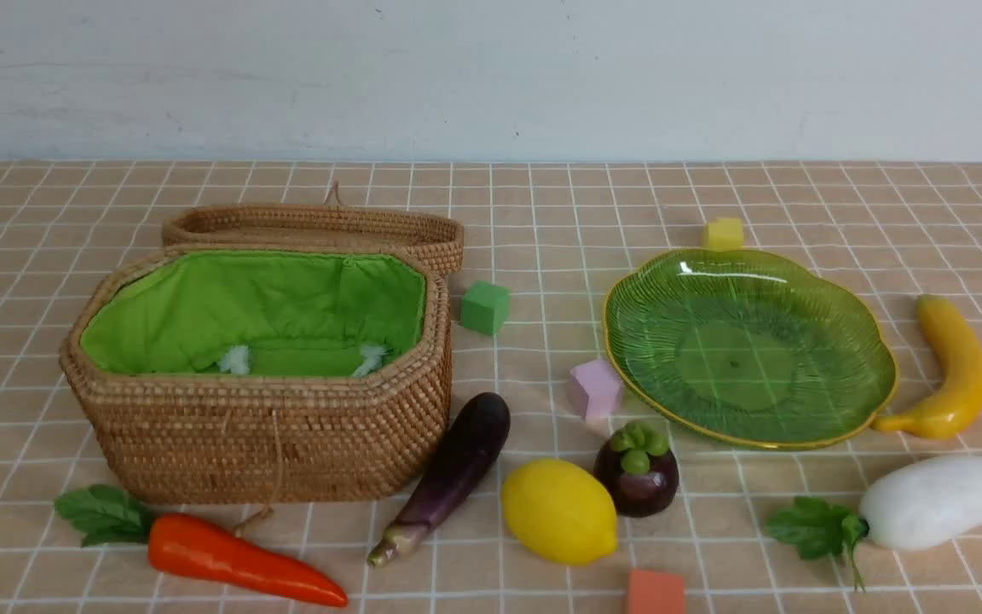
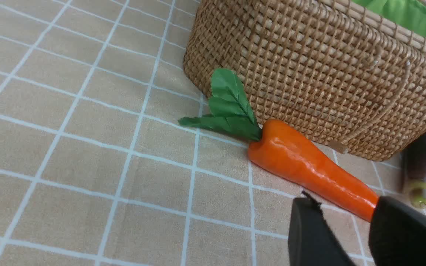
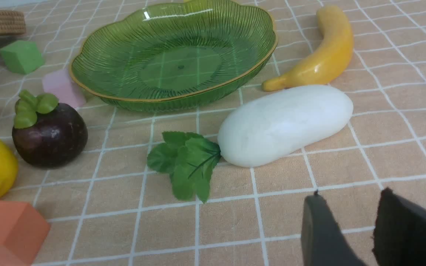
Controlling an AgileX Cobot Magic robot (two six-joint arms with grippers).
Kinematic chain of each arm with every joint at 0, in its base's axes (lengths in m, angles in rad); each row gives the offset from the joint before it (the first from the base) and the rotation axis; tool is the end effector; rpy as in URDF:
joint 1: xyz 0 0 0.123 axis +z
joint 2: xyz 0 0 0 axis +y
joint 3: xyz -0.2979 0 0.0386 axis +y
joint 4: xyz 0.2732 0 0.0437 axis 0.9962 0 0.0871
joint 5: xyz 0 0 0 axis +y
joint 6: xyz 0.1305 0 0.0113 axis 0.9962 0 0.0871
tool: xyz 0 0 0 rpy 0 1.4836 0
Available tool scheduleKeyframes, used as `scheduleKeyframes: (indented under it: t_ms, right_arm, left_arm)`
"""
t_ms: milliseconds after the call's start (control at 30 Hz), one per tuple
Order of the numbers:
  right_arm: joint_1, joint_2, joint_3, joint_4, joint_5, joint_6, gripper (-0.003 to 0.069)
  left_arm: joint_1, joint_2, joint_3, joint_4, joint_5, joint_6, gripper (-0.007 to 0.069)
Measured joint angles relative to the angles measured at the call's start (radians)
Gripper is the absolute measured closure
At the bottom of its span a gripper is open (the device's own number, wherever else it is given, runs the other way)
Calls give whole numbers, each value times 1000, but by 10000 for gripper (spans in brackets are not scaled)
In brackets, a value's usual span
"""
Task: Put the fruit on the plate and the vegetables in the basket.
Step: Use the left arm to grab a carrot and put it into the left basket
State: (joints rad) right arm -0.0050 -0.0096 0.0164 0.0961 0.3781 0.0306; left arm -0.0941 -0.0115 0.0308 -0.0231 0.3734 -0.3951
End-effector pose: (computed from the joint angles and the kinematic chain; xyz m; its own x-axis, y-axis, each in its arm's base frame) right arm 0.1004 0.0041 0.1623 -0.2932 0.1211 -0.9484 0.0062 0.9922 0.1247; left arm 0.1000 -0.0105 0.1571 -0.3150 -0.3767 -0.8711 -0.0279 0.9211 -0.3883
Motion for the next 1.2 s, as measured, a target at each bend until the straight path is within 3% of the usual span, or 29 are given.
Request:
scheduleKeyframes:
  t_ms: [533, 867, 1000, 1200]
  right_arm:
    - [0, 0, 0, 0, 0, 0, 417]
    - [0, 0, 0, 0, 0, 0, 417]
    - [0, 0, 0, 0, 0, 0, 417]
    - [0, 0, 0, 0, 0, 0, 417]
  left_arm:
    - [0, 0, 0, -1, -5, 0, 386]
    - [0, 0, 0, -313, -211, -150, 386]
    - [0, 0, 0, -355, -288, -152, 393]
    - [0, 0, -13, -362, -318, -137, 540]
